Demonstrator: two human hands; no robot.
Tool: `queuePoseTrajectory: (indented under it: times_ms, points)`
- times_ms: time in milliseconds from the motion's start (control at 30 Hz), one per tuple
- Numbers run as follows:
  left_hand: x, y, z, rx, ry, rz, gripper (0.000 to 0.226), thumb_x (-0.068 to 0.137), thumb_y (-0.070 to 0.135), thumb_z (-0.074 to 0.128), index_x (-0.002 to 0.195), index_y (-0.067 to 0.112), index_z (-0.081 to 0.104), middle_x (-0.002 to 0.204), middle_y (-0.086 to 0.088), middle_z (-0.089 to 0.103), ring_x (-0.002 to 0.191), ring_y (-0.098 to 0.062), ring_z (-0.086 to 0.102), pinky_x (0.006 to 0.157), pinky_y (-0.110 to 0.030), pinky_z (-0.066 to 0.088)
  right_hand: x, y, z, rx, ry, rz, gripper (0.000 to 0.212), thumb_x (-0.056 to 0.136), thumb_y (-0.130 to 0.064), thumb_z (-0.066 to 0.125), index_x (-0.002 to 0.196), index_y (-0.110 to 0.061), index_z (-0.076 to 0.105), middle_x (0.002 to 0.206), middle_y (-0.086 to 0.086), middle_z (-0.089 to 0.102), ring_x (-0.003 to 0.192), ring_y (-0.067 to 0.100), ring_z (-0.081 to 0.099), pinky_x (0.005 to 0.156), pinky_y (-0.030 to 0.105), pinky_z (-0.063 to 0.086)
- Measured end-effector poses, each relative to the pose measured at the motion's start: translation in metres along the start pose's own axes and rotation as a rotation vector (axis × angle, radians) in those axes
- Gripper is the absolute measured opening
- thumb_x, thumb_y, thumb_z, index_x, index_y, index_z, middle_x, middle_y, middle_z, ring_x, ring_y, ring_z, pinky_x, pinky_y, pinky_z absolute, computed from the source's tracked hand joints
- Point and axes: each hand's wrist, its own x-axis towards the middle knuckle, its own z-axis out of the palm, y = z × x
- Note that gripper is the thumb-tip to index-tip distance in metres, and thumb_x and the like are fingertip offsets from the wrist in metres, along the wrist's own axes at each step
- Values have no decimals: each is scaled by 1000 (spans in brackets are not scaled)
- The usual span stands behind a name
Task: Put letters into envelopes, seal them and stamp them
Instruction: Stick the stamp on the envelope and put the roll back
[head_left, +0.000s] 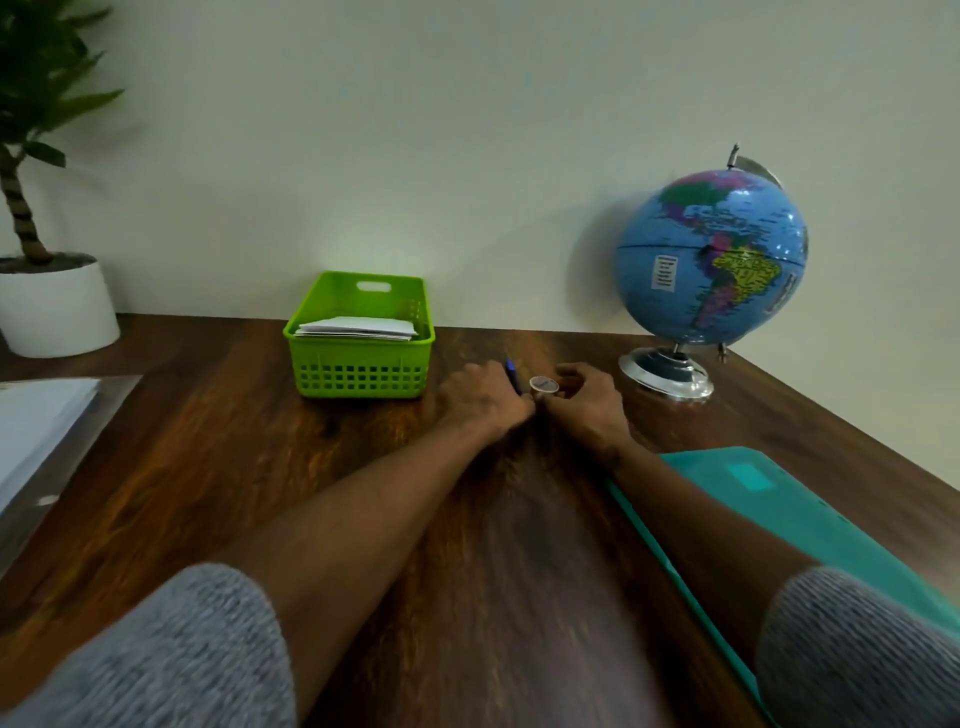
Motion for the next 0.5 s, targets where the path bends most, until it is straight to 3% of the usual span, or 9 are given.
queuePoseTrajectory:
  times_ms: [100, 267, 367, 500]
  points:
    - [5, 5, -2, 43, -70, 61, 60, 80, 58, 62, 122, 16, 64, 126, -13, 65, 114, -33, 64, 77, -34, 44, 1, 2, 6, -24, 65, -33, 49, 90, -22, 80, 134, -15, 60, 131, 5, 66, 105, 9, 61, 75, 9, 44]
    - [-6, 8, -11, 97, -109, 153, 52, 91, 47, 58, 130, 13, 60, 134, -16, 60, 122, -35, 59, 93, -39, 49, 2, -2, 7, -60, 64, -10, 46, 90, -23, 79, 133, -12, 65, 128, 7, 70, 102, 9, 61, 86, 20, 50]
    - [-18, -1, -19, 133, -112, 200, 55, 90, 49, 61, 128, 9, 61, 131, -18, 62, 119, -36, 61, 92, -40, 50, 3, -10, 6, -86, -11, 45, 43, 90, -24, 79, 129, -11, 65, 126, 9, 69, 94, 9, 61, 71, 16, 48]
    - [-37, -23, -27, 156, -87, 224, 54, 89, 51, 61, 122, 8, 62, 126, -19, 63, 113, -37, 63, 87, -39, 51, 0, -27, 7, -162, -34, 38, 49, 90, -22, 78, 134, -8, 62, 130, 12, 66, 117, 24, 63, 97, 34, 54]
